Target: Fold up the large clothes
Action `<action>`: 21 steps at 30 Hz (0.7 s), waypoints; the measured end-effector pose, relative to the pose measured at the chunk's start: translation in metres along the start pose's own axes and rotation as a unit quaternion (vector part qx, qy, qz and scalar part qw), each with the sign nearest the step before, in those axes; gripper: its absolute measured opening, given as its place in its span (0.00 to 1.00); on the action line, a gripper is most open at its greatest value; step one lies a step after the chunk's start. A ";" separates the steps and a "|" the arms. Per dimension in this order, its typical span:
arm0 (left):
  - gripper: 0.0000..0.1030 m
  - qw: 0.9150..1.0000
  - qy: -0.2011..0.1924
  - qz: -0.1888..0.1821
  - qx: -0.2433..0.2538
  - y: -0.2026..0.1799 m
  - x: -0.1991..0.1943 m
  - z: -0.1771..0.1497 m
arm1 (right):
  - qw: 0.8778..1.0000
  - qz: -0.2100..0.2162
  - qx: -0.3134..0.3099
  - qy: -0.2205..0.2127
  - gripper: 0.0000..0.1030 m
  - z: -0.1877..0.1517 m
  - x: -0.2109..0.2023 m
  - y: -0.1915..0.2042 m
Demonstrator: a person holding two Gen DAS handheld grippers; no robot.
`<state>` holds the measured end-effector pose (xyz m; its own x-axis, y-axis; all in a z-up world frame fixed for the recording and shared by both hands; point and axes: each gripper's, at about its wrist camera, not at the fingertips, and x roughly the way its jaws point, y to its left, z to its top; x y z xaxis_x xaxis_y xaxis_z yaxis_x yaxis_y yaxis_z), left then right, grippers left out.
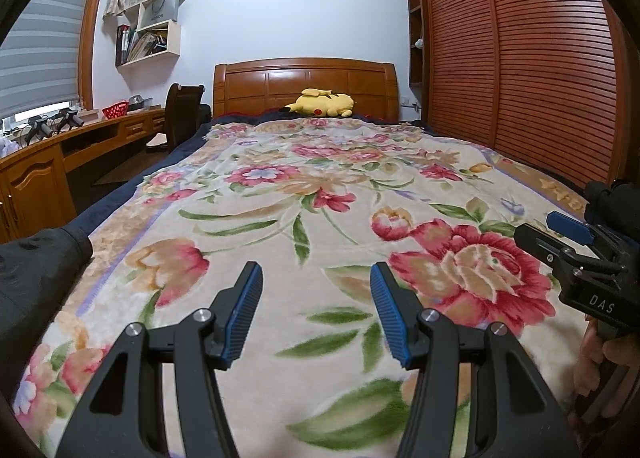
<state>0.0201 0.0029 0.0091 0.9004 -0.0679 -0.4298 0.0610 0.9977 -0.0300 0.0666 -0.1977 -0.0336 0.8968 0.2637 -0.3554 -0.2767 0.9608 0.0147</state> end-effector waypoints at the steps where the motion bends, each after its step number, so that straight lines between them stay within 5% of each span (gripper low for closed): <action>1: 0.54 1.000 -0.001 0.000 0.000 0.000 0.000 0.000 | 1.000 0.000 0.000 0.000 0.83 0.000 0.000 0.000; 21: 0.54 1.000 -0.004 0.003 0.000 0.004 -0.001 0.002 | 1.000 0.001 0.001 -0.001 0.83 0.000 0.000 -0.001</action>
<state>0.0201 0.0065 0.0115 0.9041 -0.0626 -0.4228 0.0565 0.9980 -0.0270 0.0665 -0.1989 -0.0340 0.8973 0.2649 -0.3530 -0.2771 0.9607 0.0167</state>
